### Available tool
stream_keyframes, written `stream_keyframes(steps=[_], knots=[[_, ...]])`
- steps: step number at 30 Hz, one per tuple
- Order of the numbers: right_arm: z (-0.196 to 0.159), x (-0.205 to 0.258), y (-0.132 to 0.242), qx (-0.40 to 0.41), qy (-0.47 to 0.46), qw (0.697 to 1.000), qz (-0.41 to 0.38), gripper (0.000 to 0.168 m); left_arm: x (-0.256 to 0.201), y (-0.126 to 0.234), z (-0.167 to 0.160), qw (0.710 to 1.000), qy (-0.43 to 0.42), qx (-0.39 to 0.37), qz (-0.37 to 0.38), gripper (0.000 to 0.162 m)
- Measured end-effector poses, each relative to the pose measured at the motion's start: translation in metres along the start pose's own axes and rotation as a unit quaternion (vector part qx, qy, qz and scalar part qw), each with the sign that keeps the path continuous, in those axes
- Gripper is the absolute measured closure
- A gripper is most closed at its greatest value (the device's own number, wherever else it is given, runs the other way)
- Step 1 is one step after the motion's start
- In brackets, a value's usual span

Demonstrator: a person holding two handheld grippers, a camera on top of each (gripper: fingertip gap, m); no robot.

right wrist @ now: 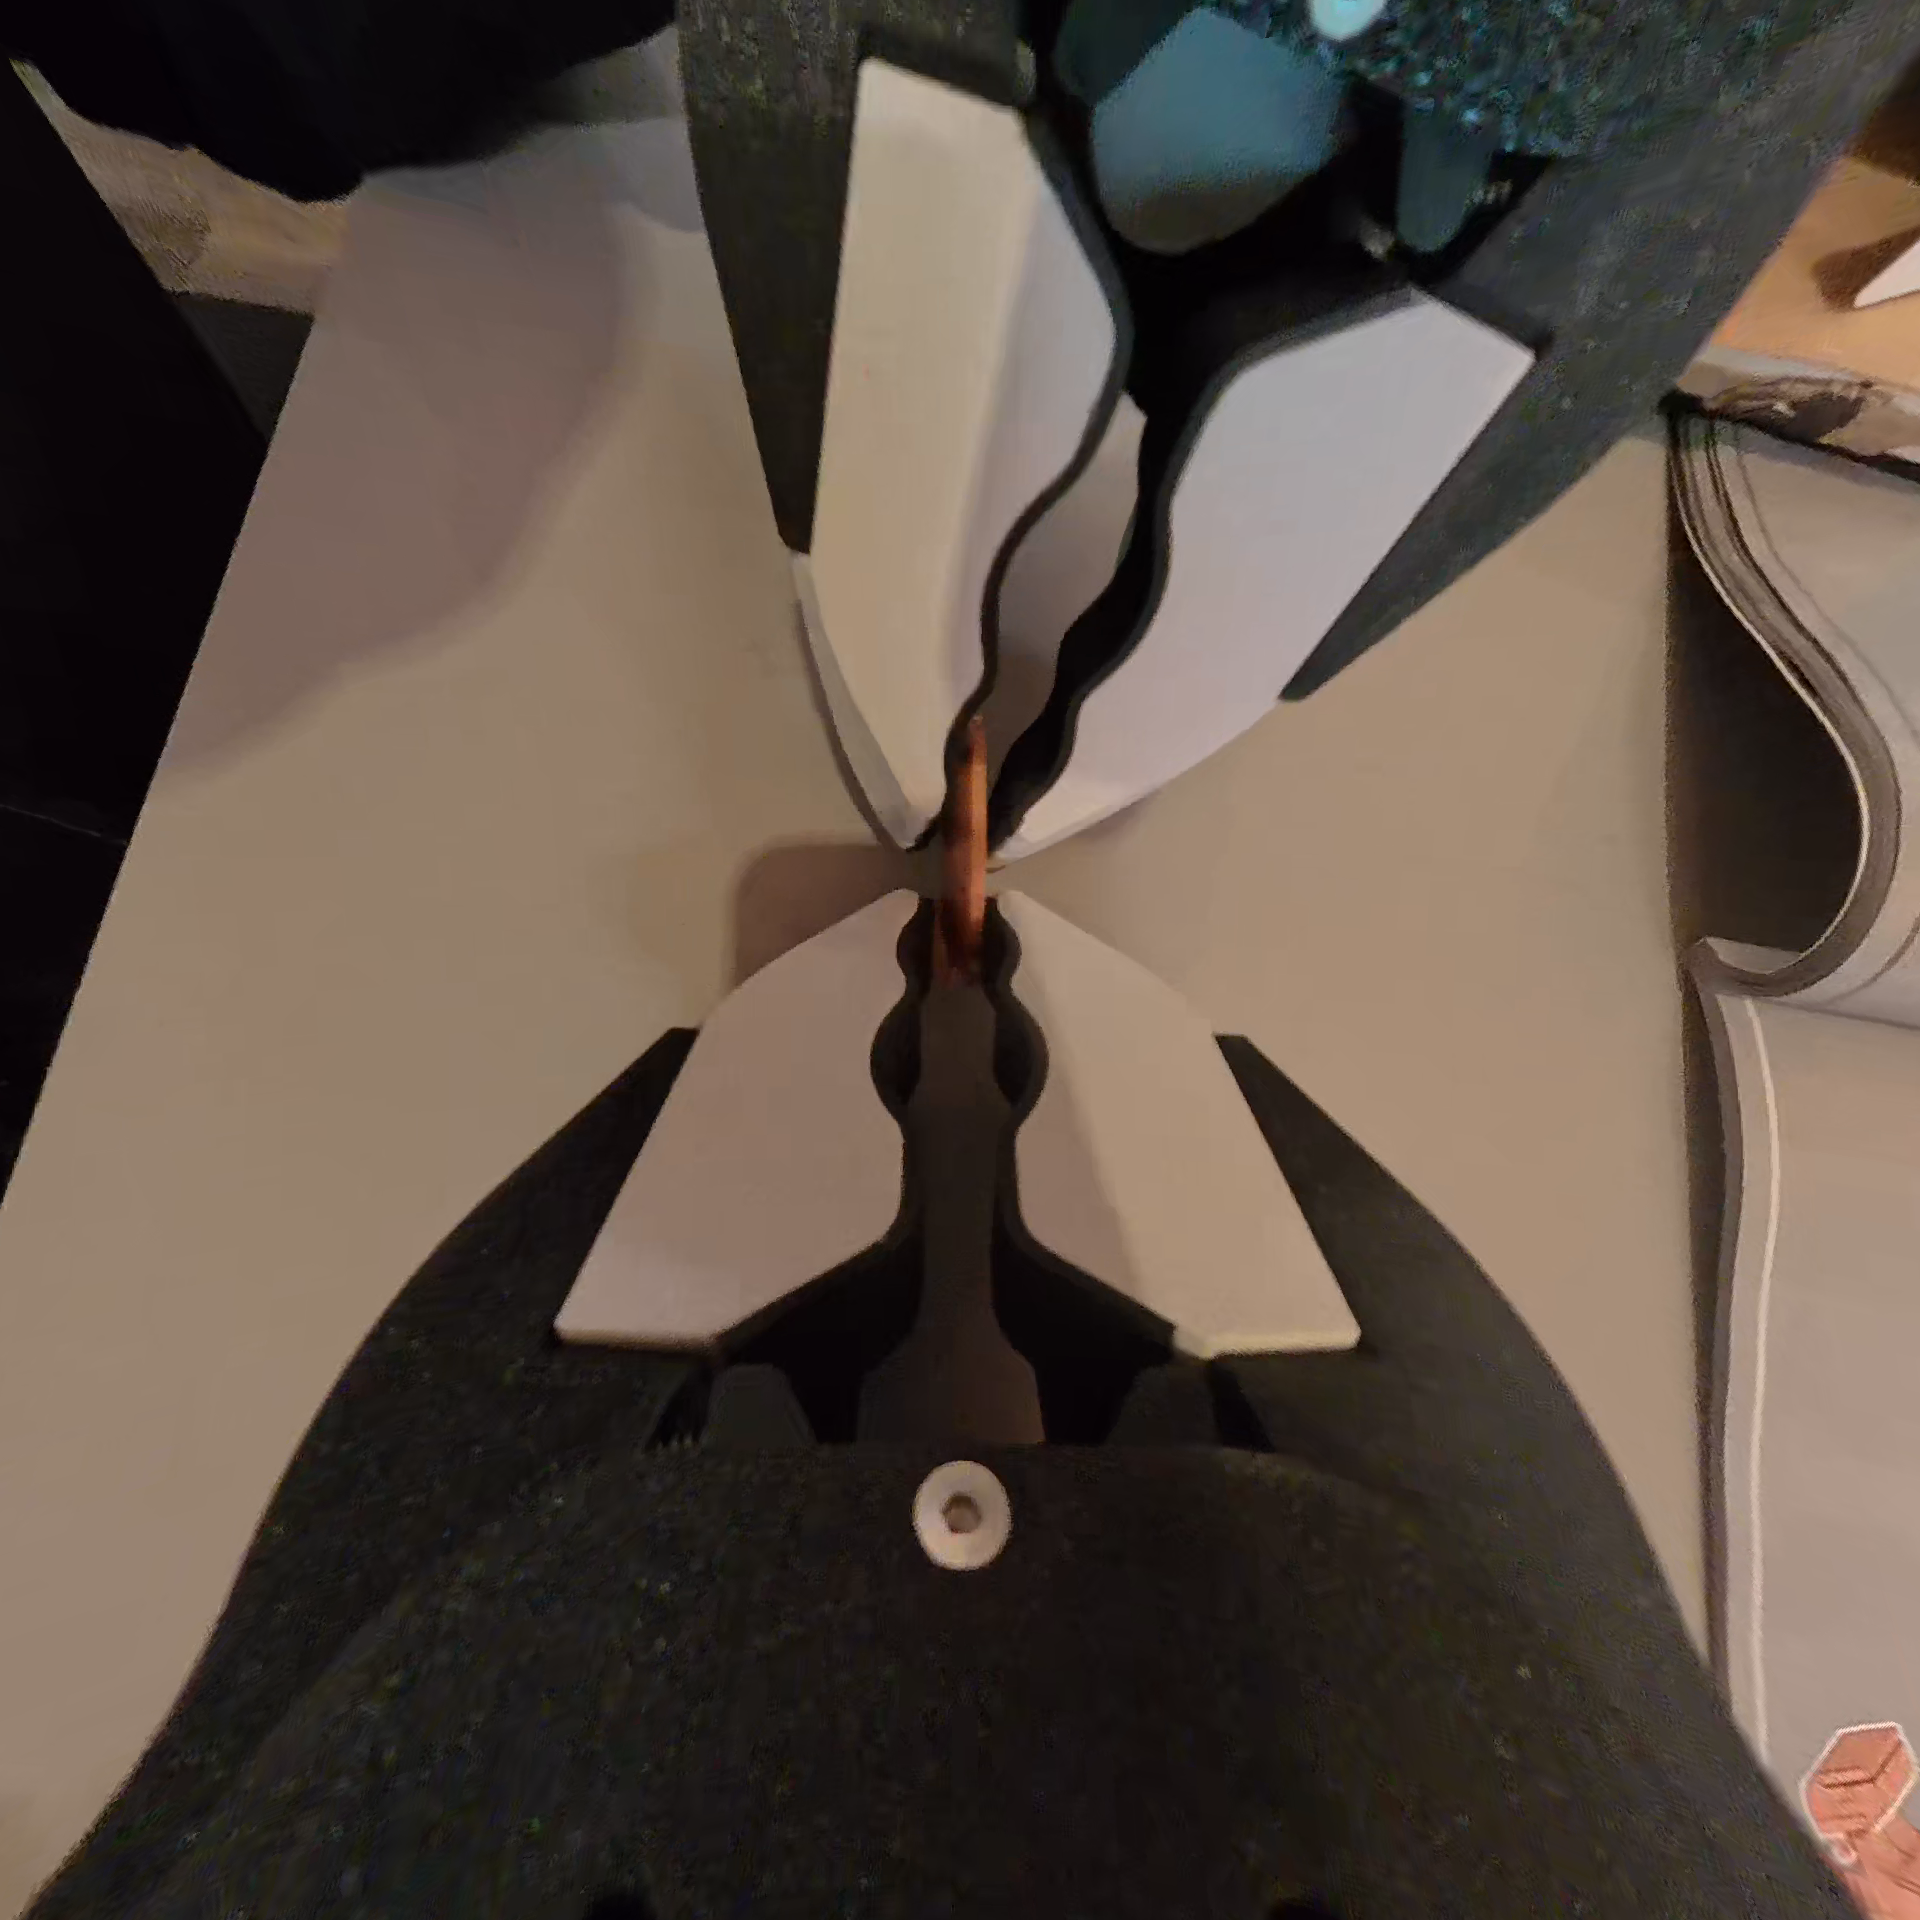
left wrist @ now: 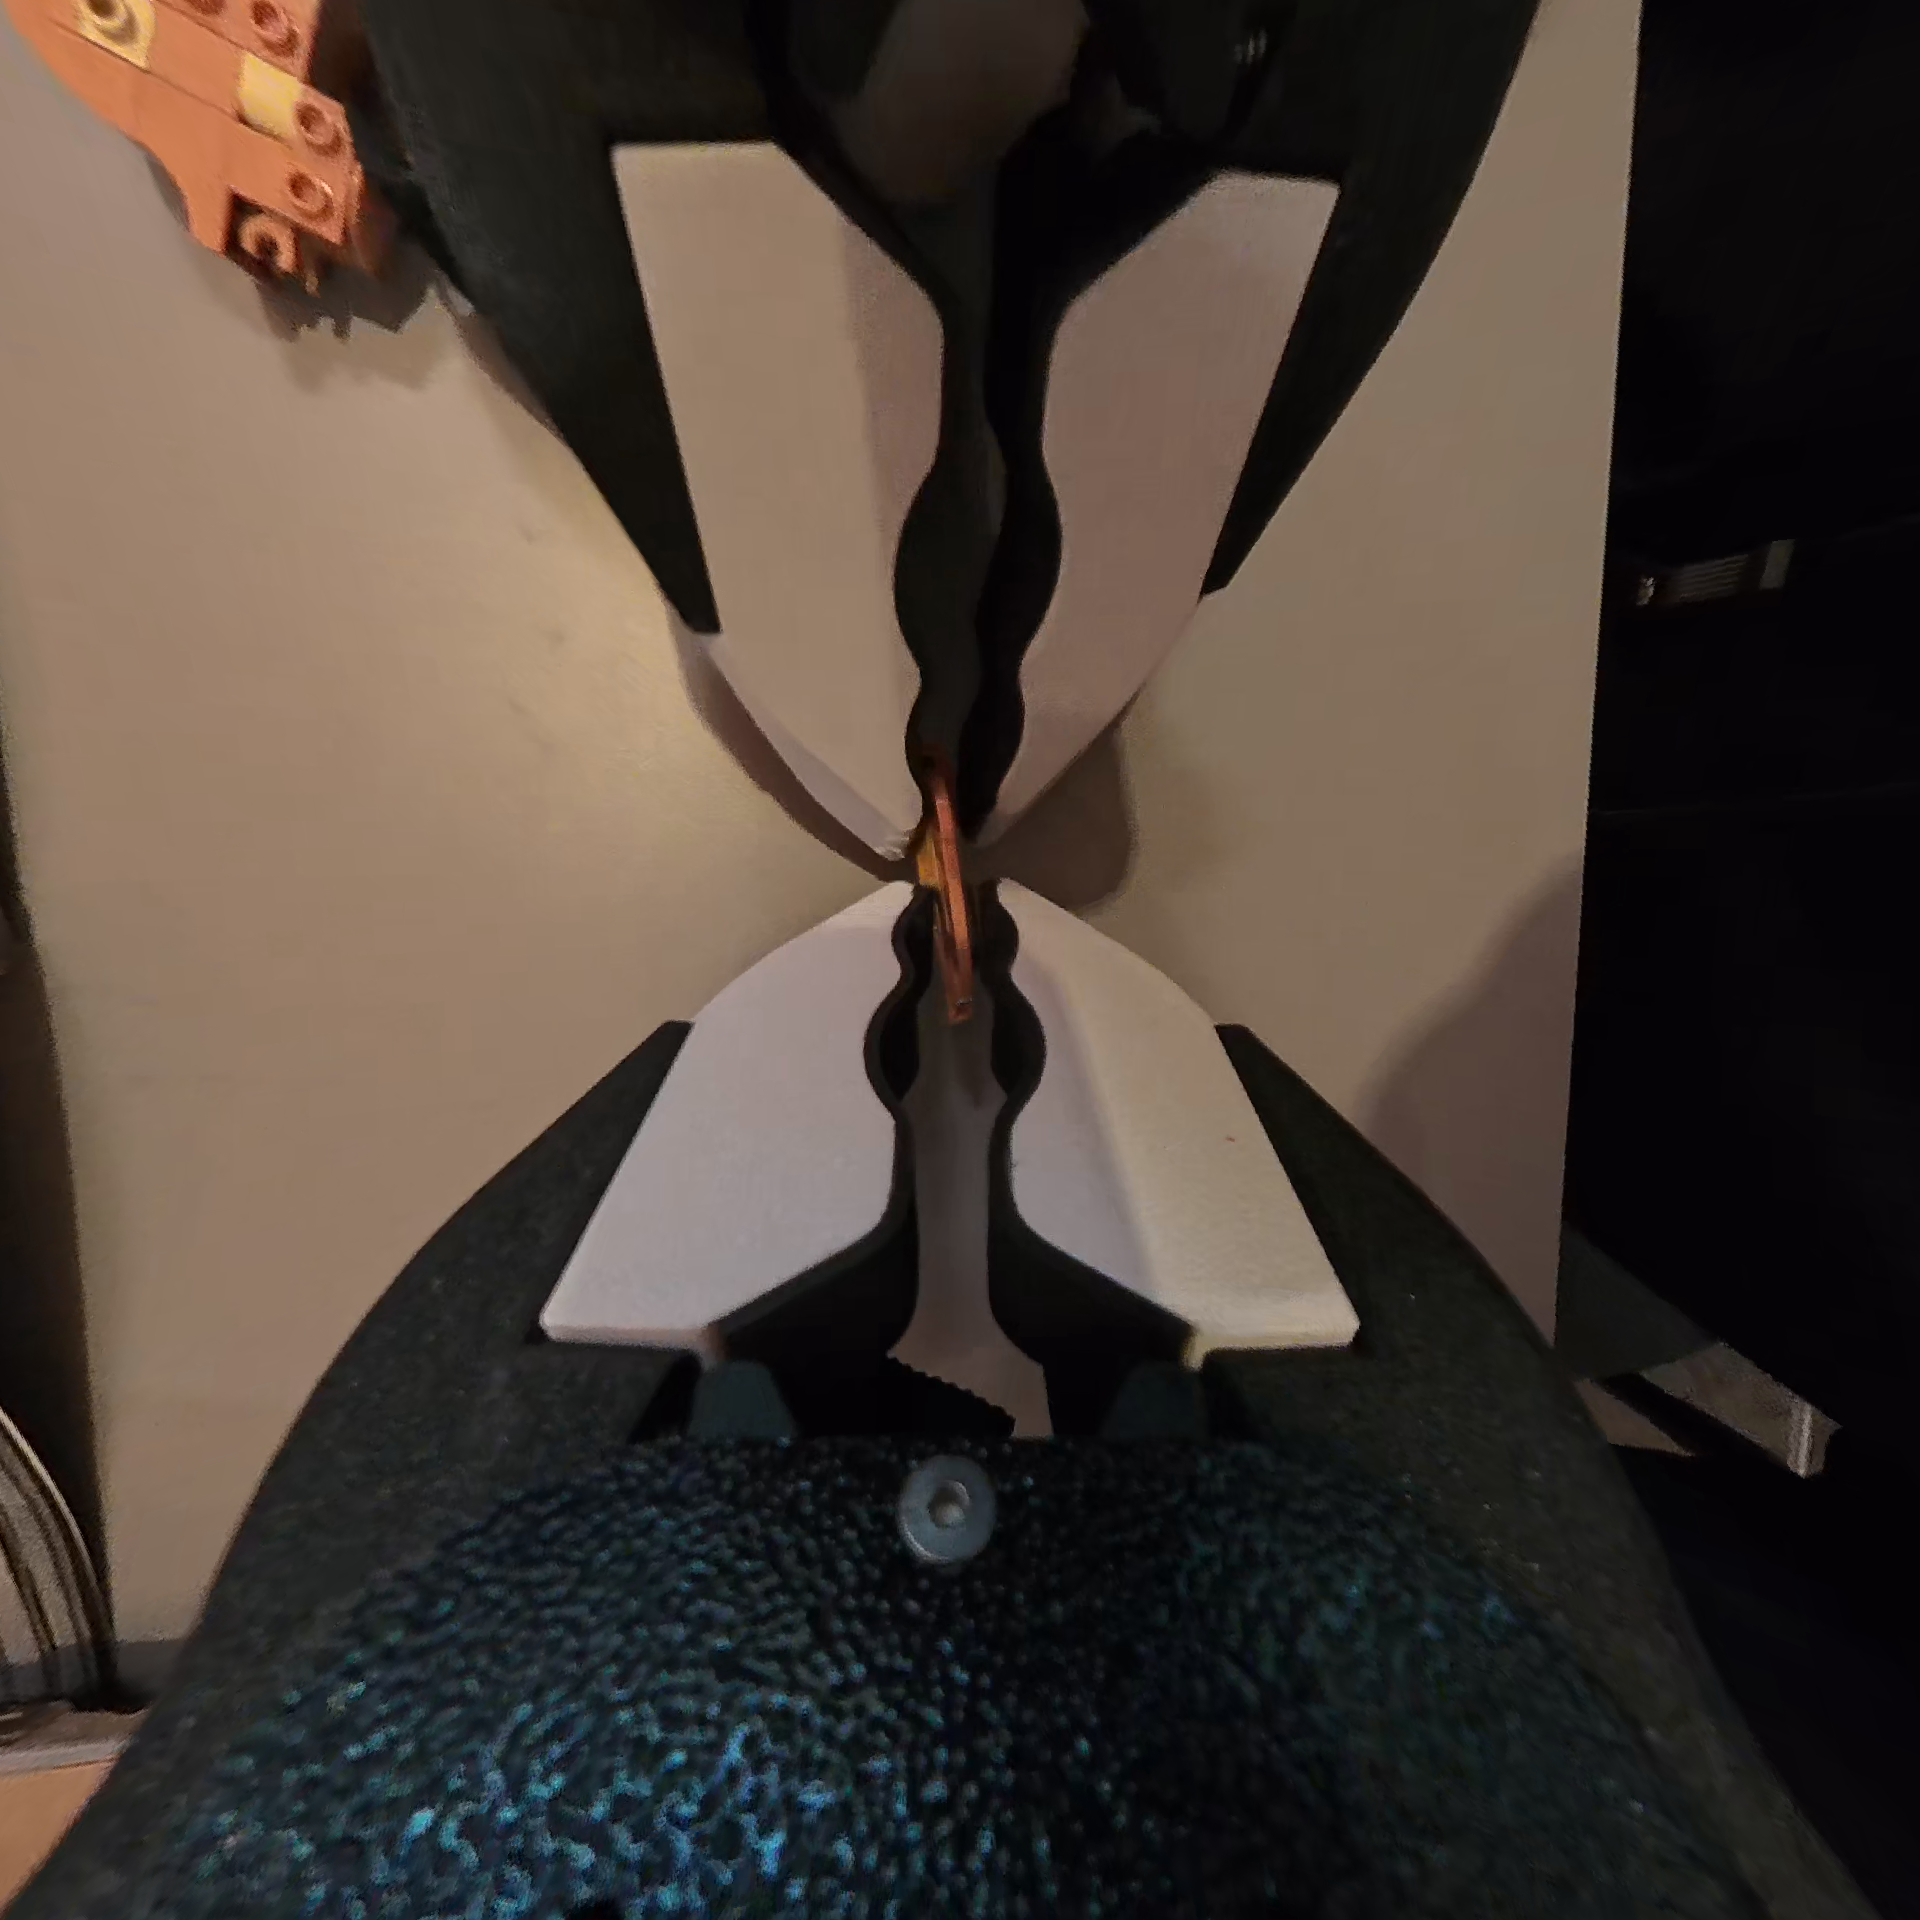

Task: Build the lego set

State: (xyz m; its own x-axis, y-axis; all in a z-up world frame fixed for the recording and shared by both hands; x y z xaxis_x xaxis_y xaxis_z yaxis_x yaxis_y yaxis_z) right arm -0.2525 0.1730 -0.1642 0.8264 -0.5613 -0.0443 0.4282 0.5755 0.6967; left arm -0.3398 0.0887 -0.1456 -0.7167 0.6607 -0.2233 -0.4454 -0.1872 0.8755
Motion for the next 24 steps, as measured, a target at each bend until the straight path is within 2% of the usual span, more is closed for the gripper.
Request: stream_keyframes(steps=[3, 6, 10, 13, 17, 20, 24], knots=[[0.000, -0.002, 0.003, -0.010, -0.019, 1.000, 0.004, 0.160, 0.002, 0.003, -0.001, 1.000, 0.005, -0.018, -0.004, 0.154], [0.000, -0.005, 0.007, -0.030, -0.050, 0.998, 0.013, 0.160, 0.004, 0.007, -0.002, 0.999, 0.008, -0.038, 0.003, 0.146], [0.000, -0.012, 0.018, -0.096, -0.115, 0.988, 0.044, 0.160, 0.006, 0.030, -0.003, 0.992, 0.014, -0.123, 0.006, 0.135], [-0.002, -0.021, 0.031, -0.175, -0.183, 0.965, 0.073, 0.160, 0.009, 0.050, -0.008, 0.979, 0.024, -0.201, 0.017, 0.130], [-0.003, -0.028, 0.044, -0.262, -0.227, 0.933, 0.099, 0.160, 0.012, 0.060, -0.010, 0.960, 0.037, -0.279, 0.001, 0.130], [-0.001, -0.028, 0.050, -0.306, -0.229, 0.919, 0.099, 0.160, 0.013, 0.055, -0.007, 0.955, 0.039, -0.293, -0.010, 0.131], [0.002, -0.026, 0.057, -0.349, -0.220, 0.907, 0.088, 0.160, 0.012, 0.047, -0.001, 0.953, 0.026, -0.301, -0.019, 0.141]])
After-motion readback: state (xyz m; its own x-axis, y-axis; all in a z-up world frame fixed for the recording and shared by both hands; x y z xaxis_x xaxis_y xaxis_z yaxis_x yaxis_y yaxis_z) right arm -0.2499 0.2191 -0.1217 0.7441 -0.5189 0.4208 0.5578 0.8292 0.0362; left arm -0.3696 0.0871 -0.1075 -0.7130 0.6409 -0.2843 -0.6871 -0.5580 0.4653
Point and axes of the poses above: each gripper's, where its closed fingertips meet, y back along the fingers, z out of its top, x = y × z across the jaws, the point moved 10 cm from there along y, back along the fingers, and after that the axes turned 1 degree about y, right-handed, at the moved point
